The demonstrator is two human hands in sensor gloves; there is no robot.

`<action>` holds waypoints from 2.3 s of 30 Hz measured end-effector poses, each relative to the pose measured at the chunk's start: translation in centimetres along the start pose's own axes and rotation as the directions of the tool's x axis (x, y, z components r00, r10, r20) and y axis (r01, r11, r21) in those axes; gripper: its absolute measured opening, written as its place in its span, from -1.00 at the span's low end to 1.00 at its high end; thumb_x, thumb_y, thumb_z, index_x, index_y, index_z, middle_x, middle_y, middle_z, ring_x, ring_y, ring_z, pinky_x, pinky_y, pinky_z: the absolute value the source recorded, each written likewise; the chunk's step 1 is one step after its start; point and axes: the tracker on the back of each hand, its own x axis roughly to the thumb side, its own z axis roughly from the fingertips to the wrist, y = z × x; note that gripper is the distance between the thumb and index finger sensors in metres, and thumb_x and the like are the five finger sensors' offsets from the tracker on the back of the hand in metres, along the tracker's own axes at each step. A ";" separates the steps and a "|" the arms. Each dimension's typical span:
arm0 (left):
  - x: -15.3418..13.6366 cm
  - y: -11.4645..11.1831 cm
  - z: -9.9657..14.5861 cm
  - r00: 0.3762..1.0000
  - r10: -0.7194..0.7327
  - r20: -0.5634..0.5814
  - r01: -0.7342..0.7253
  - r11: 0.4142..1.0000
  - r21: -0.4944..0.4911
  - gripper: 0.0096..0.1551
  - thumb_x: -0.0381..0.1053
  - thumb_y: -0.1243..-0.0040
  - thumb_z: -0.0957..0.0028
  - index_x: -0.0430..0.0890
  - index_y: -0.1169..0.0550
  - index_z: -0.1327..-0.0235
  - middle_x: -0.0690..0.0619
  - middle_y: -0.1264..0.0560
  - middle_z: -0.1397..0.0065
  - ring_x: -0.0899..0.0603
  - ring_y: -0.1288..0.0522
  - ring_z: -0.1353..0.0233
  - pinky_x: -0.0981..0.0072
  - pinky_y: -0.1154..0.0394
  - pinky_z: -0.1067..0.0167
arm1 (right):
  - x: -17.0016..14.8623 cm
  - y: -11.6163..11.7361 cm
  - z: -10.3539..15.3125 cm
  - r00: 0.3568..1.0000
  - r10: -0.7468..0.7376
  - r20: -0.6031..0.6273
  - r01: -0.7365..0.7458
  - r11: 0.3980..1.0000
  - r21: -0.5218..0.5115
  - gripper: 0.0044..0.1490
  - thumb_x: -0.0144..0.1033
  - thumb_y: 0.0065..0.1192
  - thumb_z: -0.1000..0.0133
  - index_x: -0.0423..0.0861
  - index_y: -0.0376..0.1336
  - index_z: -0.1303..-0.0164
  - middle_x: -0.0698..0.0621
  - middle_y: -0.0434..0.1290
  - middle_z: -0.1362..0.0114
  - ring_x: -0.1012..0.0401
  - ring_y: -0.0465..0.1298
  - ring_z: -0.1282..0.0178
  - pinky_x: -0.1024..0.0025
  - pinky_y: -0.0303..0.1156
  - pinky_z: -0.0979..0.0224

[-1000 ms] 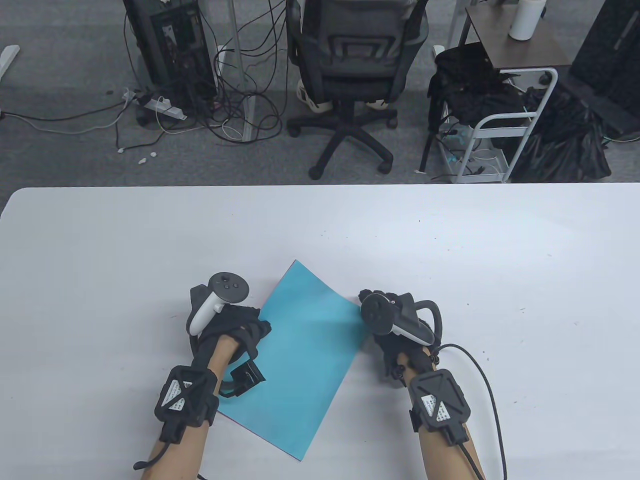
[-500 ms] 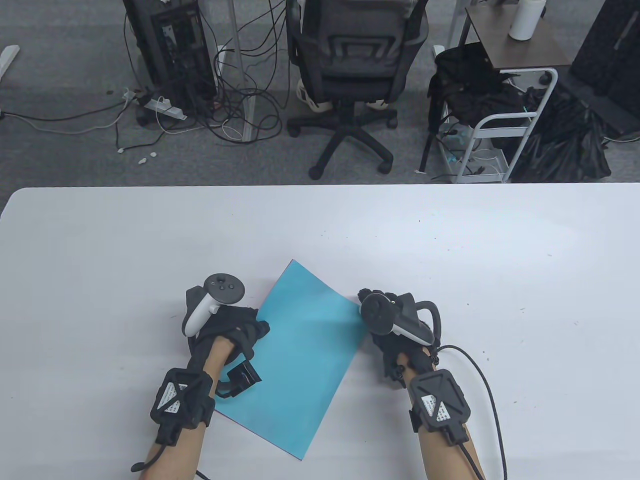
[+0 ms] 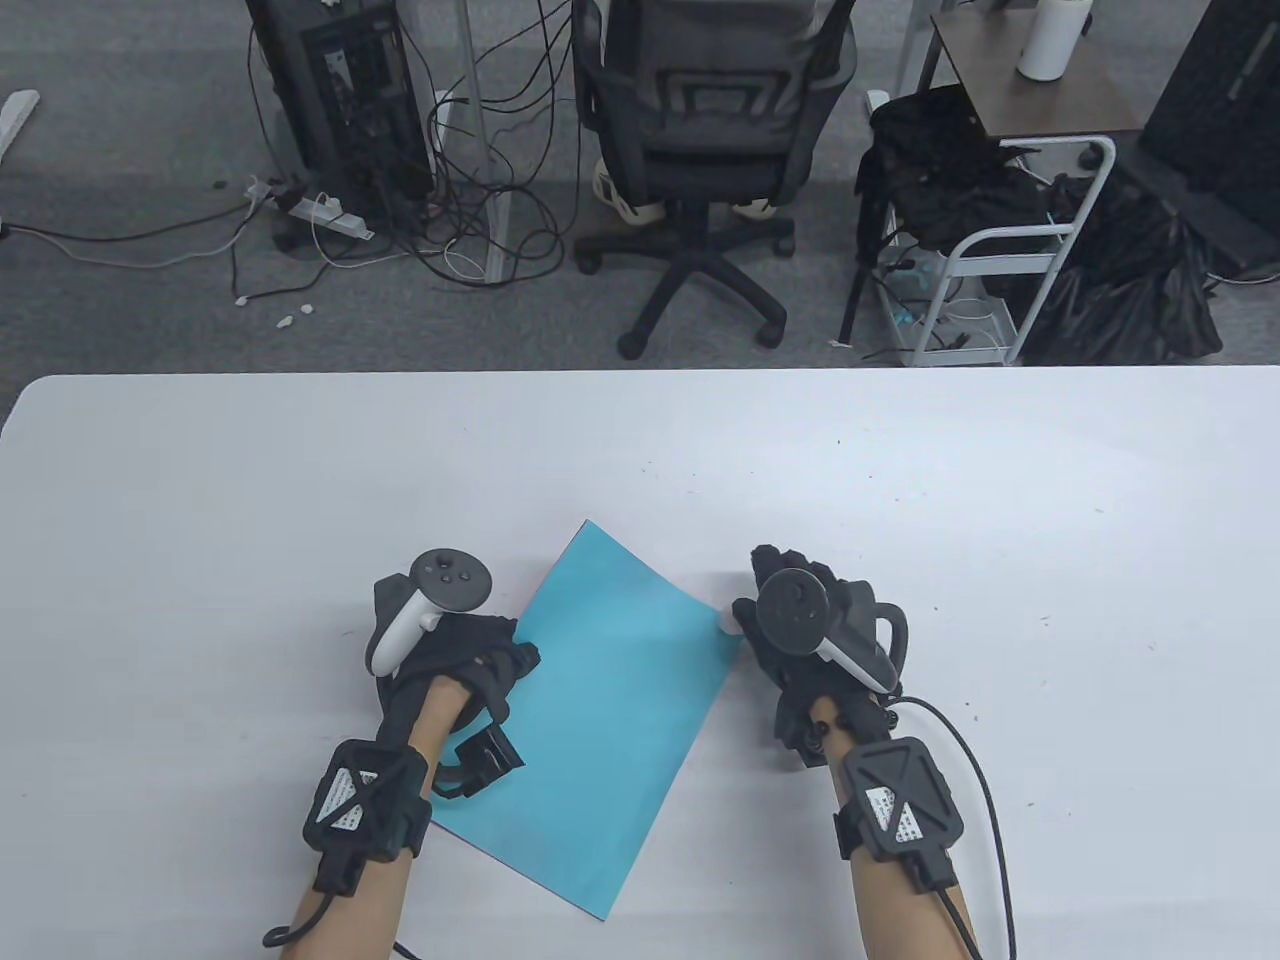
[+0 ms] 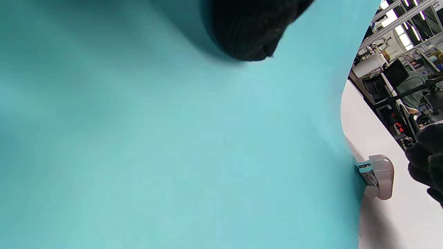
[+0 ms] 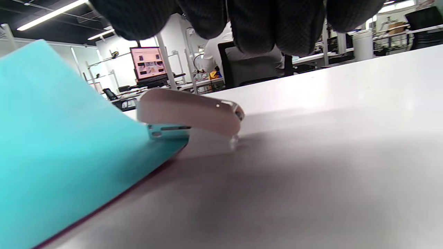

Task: Push down lever to staple documents

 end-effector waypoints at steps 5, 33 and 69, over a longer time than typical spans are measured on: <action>0.0 0.0 0.0 1.000 -0.001 -0.001 0.001 1.000 -0.001 -0.58 -0.14 -0.19 -0.24 -0.22 -0.61 -0.31 -0.19 -0.70 -0.23 -0.27 -0.67 -0.17 -0.30 -0.56 -0.14 | -0.2 -0.1 -1.0 0.997 0.001 -0.083 0.000 1.000 0.010 -0.03 0.01 -0.01 -0.20 -0.34 -0.05 -0.65 -0.49 0.09 -0.62 -0.45 0.21 -0.55 -0.44 0.16 -0.48; 0.0 -0.1 0.0 1.000 -0.003 -0.002 0.003 1.000 0.001 -0.58 -0.14 -0.19 -0.24 -0.22 -0.61 -0.31 -0.18 -0.70 -0.23 -0.27 -0.67 -0.17 -0.30 -0.57 -0.14 | 1.4 2.7 -3.2 0.969 0.175 -0.176 -0.150 0.978 0.145 0.02 0.06 -0.16 -0.22 -0.39 -0.16 -0.68 -0.56 -0.05 -0.64 -0.51 0.08 -0.57 -0.51 0.04 -0.48; 0.1 -0.1 -0.1 1.000 -0.013 -0.005 0.013 1.000 0.005 -0.58 -0.15 -0.19 -0.23 -0.22 -0.61 -0.31 -0.18 -0.70 -0.22 -0.26 -0.67 -0.16 -0.29 -0.57 -0.14 | 2.7 3.2 -3.5 0.943 0.257 -0.210 -0.199 0.944 0.262 -0.03 -0.02 -0.28 -0.24 -0.43 -0.17 -0.67 -0.57 -0.08 -0.65 -0.53 0.03 -0.58 -0.53 -0.02 -0.50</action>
